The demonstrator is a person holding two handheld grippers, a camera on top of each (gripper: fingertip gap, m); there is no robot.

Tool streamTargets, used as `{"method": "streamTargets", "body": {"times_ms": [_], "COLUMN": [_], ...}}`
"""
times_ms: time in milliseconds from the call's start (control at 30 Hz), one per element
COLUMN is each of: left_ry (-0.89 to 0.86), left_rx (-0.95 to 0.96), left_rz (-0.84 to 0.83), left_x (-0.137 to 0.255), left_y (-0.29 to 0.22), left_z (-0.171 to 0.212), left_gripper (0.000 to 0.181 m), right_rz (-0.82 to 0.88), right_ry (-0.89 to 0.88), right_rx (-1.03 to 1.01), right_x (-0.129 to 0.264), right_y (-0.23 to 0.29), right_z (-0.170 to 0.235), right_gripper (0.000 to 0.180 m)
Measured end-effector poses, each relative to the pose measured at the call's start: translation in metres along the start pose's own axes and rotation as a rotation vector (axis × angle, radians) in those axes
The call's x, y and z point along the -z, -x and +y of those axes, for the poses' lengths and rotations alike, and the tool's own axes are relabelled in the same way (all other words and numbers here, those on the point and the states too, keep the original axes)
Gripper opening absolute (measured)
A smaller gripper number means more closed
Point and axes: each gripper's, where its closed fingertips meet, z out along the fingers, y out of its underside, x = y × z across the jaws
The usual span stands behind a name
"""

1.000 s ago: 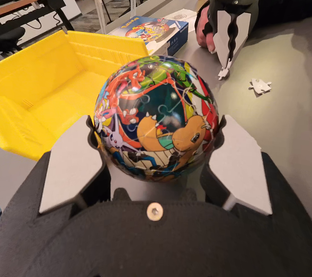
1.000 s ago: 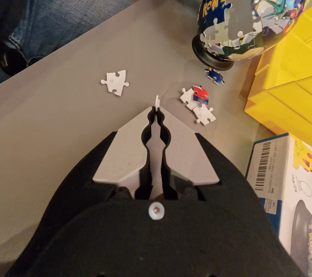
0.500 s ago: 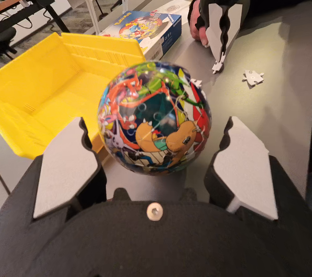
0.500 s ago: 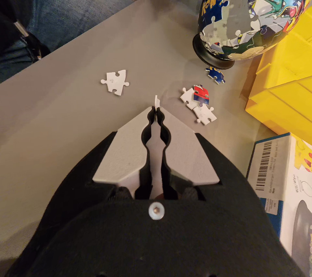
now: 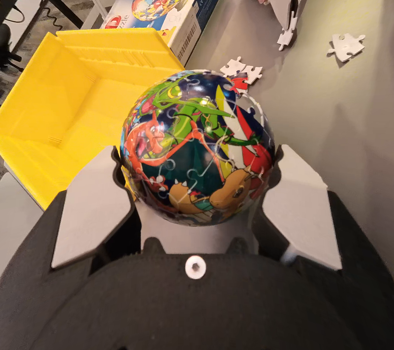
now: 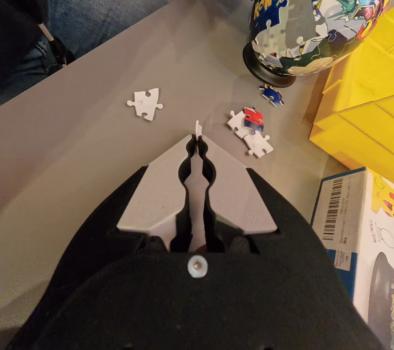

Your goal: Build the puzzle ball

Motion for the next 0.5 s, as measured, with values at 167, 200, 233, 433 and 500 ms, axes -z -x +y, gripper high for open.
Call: {"method": "streamTargets", "body": {"times_ms": [167,200,233,433,500], "left_ry": [-0.004,-0.009,-0.018,-0.068,-0.084], "left_rx": [-0.086,-0.098,-0.1,-0.141,-0.128], "left_rz": [-0.048,-0.056,-0.062,-0.111,-0.121], "left_x": [0.0003,0.0005,0.0005,0.0006,0.0017], "left_y": [0.0005,0.0009,0.0017,0.0052,0.0061], "left_z": [0.0005,0.0002,-0.0005,-0.0016,-0.0005], "left_gripper": [0.13,0.13,0.13,0.129,0.13], "right_rz": [-0.002,-0.002,-0.002,-0.003,-0.003], "right_ry": [-0.003,-0.003,-0.003,-0.004,-0.004], "right_rx": [-0.001,-0.001,-0.001,-0.002,-0.001], "right_x": [0.0004,0.0005,0.0005,0.0006,0.0007], "right_y": [0.0,-0.0001,-0.0001,-0.0003,-0.0001], "right_z": [-0.0003,-0.0003,-0.0003,-0.0003,-0.0003], "right_gripper": [0.0,0.0,0.0,0.0,0.0]}}
